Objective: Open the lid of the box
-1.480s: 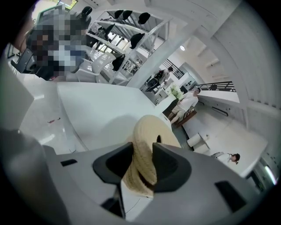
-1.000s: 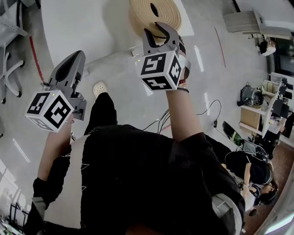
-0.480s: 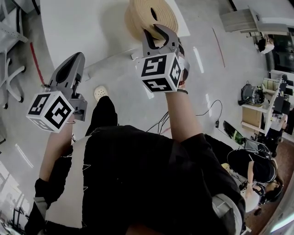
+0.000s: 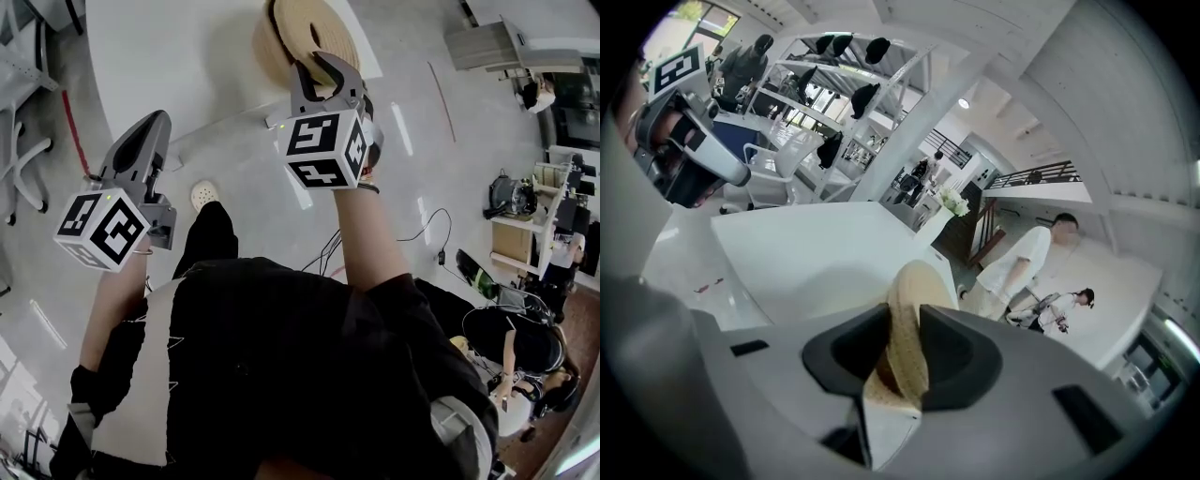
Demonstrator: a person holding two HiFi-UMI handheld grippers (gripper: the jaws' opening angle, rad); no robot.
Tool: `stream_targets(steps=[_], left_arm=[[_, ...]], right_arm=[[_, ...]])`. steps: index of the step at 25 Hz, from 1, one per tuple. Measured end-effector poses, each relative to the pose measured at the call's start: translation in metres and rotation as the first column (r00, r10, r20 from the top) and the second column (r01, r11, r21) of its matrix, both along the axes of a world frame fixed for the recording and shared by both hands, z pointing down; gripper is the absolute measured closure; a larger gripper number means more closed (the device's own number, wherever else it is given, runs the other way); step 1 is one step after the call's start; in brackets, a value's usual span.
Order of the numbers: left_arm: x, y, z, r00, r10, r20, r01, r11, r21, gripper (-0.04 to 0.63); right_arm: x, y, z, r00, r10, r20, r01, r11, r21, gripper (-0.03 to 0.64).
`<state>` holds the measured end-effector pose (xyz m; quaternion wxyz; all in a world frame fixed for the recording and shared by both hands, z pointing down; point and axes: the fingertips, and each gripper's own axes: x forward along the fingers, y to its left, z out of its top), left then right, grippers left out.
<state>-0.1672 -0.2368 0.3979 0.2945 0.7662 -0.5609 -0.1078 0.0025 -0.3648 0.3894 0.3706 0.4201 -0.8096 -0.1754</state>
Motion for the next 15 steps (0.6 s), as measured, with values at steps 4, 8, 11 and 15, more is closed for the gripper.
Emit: stream_targets(steps=[4,8,11,15], left_arm=[[0.001,0.001,-0.004,1.000,0.003,0.003,-0.003,1.000,0.005,0.584],[0.006,0.007,-0.001,1.000,0.011,0.003,-0.011,1.000,0.005,0.584],[0.005,0.011,0.000,1.000,0.013,0.002,-0.013,1.000,0.004,0.584],[0.002,0.015,-0.004,1.000,0.005,0.000,-0.005,1.000,0.012,0.584]], right_arm=[[0.004,0.002,-0.002,1.000,0.009,-0.022,-0.009,1.000,0.001,0.511],[0.010,0.008,0.002,0.999,0.023,-0.049,-0.023,1.000,0.007,0.511],[0.012,0.013,0.001,0.999,0.035,-0.027,-0.035,0.999,0.000,0.511],[0.012,0.017,-0.002,0.999,0.049,0.000,-0.049,0.999,-0.009,0.512]])
